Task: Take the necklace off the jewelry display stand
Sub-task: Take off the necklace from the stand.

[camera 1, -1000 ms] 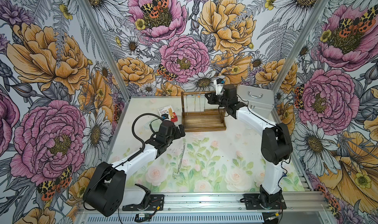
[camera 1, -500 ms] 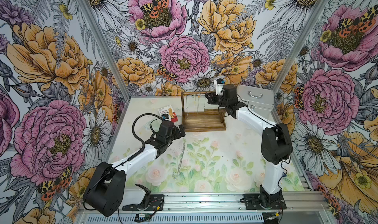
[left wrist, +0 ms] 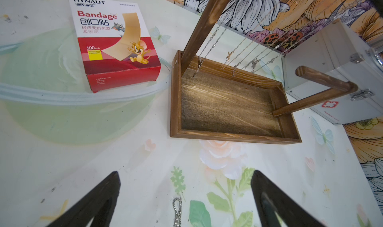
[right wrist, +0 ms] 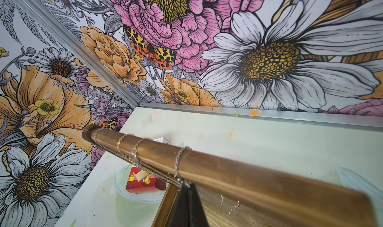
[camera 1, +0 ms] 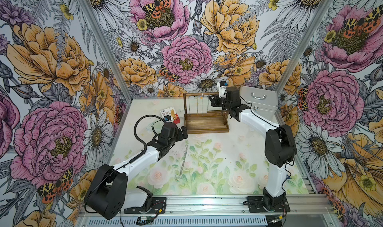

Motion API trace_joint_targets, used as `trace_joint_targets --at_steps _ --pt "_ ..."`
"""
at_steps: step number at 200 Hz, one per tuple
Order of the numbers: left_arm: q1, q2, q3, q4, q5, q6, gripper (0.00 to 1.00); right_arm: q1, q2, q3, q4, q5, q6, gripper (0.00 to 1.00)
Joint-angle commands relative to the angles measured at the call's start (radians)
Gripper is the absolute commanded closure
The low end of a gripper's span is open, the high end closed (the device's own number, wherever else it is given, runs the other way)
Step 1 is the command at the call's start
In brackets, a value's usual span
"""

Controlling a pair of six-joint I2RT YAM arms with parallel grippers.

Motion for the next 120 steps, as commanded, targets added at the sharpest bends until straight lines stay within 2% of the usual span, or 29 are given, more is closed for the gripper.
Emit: trace_joint_targets --at_steps 1,120 --pt "0.009 0.006 0.017 0.013 0.014 -0.001 0.02 -0.013 -0.056 -0.023 0.034 0.022 -0.013 1.0" --pt "0.009 0.011 0.019 0.013 0.014 -0.002 0.01 -0.07 -0.119 -0.112 0.109 0.011 0.024 1.0"
